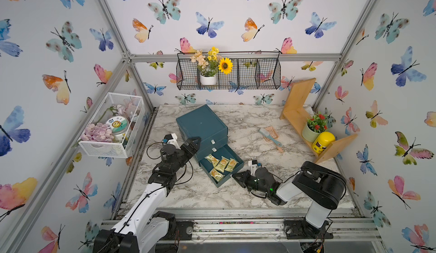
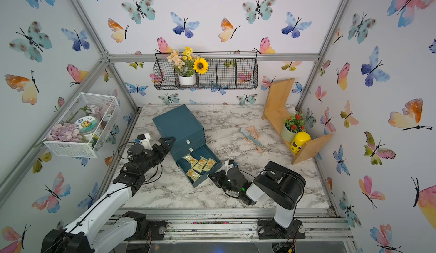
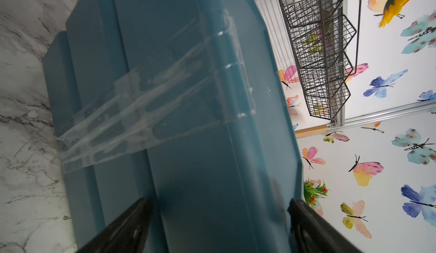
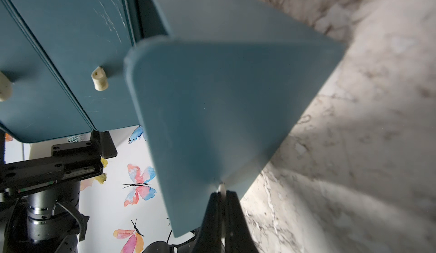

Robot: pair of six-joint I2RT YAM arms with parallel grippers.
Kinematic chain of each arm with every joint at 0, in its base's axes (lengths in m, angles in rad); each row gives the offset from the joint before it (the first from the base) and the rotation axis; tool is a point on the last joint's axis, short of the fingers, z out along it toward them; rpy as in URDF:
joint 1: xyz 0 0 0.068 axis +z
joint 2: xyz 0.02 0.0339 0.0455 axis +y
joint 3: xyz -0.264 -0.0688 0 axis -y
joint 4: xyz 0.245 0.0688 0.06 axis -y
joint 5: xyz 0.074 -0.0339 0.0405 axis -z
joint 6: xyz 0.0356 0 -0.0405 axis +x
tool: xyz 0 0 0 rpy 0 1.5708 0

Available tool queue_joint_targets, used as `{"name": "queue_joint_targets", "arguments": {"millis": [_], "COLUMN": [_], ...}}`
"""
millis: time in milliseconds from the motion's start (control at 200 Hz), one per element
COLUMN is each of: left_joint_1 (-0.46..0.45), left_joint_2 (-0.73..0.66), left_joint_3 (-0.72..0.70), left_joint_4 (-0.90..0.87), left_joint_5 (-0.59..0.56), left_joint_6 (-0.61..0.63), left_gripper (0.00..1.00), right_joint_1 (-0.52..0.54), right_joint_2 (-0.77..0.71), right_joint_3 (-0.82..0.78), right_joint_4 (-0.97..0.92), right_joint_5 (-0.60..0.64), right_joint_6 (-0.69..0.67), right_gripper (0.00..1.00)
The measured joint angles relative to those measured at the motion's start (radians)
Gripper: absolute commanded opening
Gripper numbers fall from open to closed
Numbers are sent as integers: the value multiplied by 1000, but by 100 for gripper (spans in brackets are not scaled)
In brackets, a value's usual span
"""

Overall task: Take the cookies out of the drawer
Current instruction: Open the drawer in the storage box.

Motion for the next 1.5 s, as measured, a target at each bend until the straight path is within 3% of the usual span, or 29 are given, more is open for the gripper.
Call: {"name": "queue_joint_targets", "arguments": {"millis": [626, 771, 876, 951, 1096, 1231, 1331, 1502], "left_joint_1": [-3, -3, -3, -5, -5, -5, -5, -6], "left_joint_2": [1, 1, -3, -11, -66, -147, -217, -322], "left_joint_3": [-15, -16, -19, -20, -17, -15, -21, -109], "left_joint_4": [26, 27, 30, 24, -39, -119, -177, -219], "left_joint_5": [-13, -15, -19, -23, -35, -85, -138, -194], "left_joint_6": [-9, -10, -15, -17, -16, -24, -46, -109], "left_gripper": [95, 96, 96, 96, 95, 95, 93, 92], "right_joint_1": [65, 70, 71, 71, 71, 71, 71, 71], "right_joint_2": [-34, -44, -76, -140, -348, -488, -451, -261], "right_joint_3": [2, 2, 2, 8, 85, 229, 388, 576], "right_joint_4": [-49, -82, -127, -220, -510, -745, -866, -925], "right_joint_5": [41, 51, 69, 90, 166, 268, 301, 293], "right_joint_6": [95, 99, 82, 40, -127, -455, -762, -1224], "right_gripper": [4, 17, 42, 50, 56, 57, 59, 61]}}
